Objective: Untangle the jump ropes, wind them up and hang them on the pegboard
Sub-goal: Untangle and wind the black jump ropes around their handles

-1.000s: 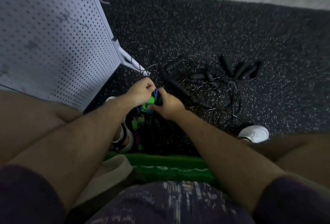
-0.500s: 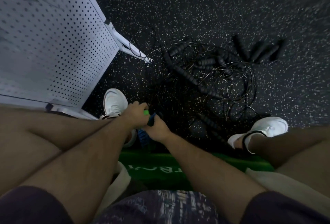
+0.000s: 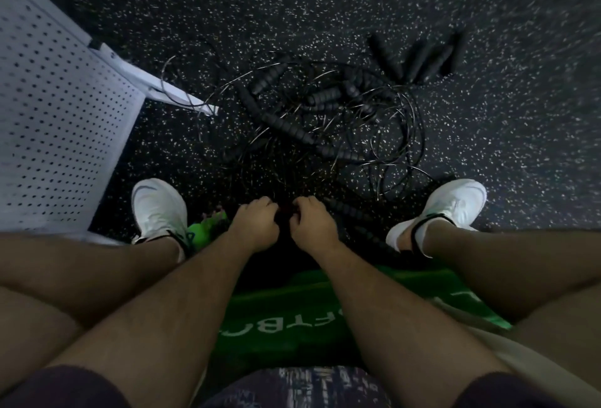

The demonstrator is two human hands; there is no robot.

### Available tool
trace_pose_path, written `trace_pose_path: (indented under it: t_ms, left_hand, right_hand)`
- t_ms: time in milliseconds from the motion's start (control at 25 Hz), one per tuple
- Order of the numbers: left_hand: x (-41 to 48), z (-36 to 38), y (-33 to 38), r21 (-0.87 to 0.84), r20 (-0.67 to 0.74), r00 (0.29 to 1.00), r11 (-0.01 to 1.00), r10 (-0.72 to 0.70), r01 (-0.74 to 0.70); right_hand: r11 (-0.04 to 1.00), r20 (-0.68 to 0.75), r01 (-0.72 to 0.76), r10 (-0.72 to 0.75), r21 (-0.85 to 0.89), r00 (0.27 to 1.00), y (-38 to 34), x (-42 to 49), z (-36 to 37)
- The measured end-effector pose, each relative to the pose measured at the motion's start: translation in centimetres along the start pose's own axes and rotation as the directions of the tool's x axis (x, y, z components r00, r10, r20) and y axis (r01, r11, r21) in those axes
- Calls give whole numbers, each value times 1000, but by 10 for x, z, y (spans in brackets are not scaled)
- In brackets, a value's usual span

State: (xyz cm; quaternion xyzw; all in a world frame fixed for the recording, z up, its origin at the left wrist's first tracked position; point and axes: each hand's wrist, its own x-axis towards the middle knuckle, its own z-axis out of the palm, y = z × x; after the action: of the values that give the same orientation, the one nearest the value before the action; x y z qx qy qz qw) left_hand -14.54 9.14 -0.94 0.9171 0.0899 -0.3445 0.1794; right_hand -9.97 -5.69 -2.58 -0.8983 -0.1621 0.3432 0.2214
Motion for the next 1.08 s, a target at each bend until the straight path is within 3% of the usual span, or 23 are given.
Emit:
trace_pose_path:
  t_ms: [120,240,320,440,520,600,680,720,840,880,920,960,1040,1080]
  left_hand:
    - [28,16,31,-48,79,997,999,8,-4]
    - [46,32,55,-78,170,985,997,29,-16]
    - [54,38,63,-64,226,974,998,14,1]
    - [62,45,66,-72,201,979,996,-35,50]
    - [64,47,67,-178,128,989,979,-78,101]
    - [66,40,70,-380,59,983,906,-176,185]
    - [67,28,76,-619,72,949,732,-306,283]
    - [67,17,80,-737,116,926,593,-360,323]
    - [61,-25,89,-966,251,898,-41,-361,253]
    - [56,-38,91,-968,243,907,-150,-344,202]
    - [49,-52,93,-976,192,922,-163,-335,144]
    - [43,-64,95,-994,103,933,-61,-344,88]
    - [31,-86,93,-963,-127,929,267,-346,-32]
    - [21,-98,92,-920,-220,918,382,-330,-83]
  right_hand:
    - [982,-34,-110,106,-152,994,41,7,-12]
    - [953,46,-235,248,-190,968,75,12,-21]
    - [936,59,-240,263,-256,963,92,16,-20]
    - [893,9,-207,230,-400,973,101,20,-11]
    - [915,-6,-174,185,-363,983,100,20,-4]
    - [978,-35,-154,150,-141,988,93,19,-5]
    - [984,-38,-157,161,87,986,81,19,-15]
    - [970,-46,-161,172,183,984,73,19,-24]
    - [934,-105,-85,128,346,986,45,18,-55]
    - [944,-116,-27,69,330,991,37,16,-64]
    - [953,-115,34,1,300,993,29,11,-72]
    - [961,-108,87,-60,263,992,22,6,-78]
    - [956,-167,188,-152,226,974,8,-5,-88]
    - [941,-255,237,-174,242,951,1,-11,-92]
